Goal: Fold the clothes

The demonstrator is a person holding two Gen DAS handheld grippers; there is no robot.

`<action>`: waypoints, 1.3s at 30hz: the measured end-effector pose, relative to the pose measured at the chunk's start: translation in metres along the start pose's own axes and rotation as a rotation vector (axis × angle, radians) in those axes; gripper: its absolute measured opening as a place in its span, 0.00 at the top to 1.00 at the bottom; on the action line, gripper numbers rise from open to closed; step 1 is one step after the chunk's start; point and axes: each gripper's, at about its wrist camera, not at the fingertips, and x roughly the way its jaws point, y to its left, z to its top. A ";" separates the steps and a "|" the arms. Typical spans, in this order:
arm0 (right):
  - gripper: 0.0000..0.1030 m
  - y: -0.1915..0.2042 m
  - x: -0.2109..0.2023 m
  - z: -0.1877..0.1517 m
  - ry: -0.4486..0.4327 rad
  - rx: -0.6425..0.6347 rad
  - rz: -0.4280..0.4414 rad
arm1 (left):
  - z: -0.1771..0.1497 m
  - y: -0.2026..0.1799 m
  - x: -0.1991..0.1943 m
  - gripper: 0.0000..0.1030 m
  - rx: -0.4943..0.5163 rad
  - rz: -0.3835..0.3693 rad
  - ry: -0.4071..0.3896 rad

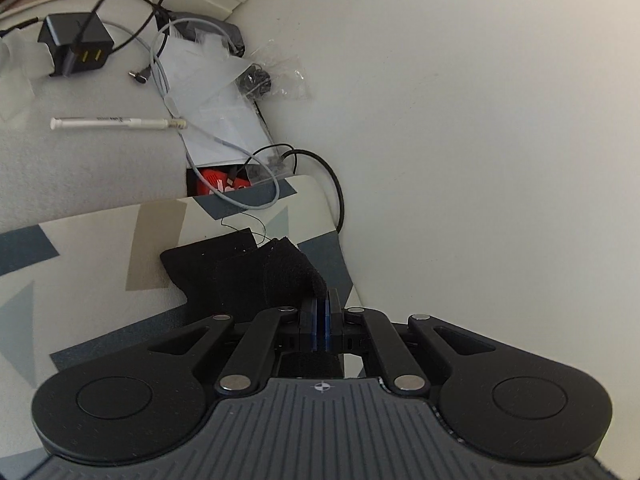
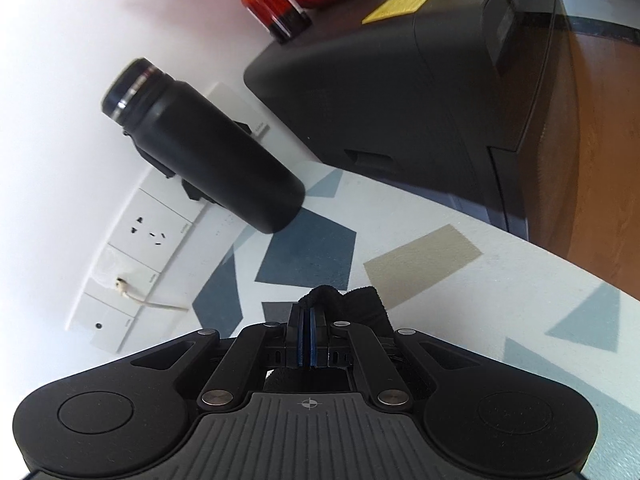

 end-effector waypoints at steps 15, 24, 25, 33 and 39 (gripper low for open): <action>0.44 0.030 0.001 -0.013 -0.011 -0.175 -0.030 | 0.003 -0.002 0.060 0.28 0.182 0.091 0.154; 0.43 0.027 -0.052 -0.070 0.143 -0.162 0.020 | -0.027 0.036 0.022 0.27 0.177 0.088 0.259; 0.43 0.025 -0.056 -0.074 0.150 -0.144 0.017 | -0.028 0.038 0.017 0.27 0.172 0.082 0.262; 0.43 -0.012 -0.113 -0.075 0.109 -0.039 -0.027 | 0.003 0.056 -0.061 0.27 0.233 0.071 0.186; 0.43 -0.016 -0.091 -0.118 0.239 0.028 0.042 | 0.012 0.081 -0.086 0.27 0.151 0.125 0.148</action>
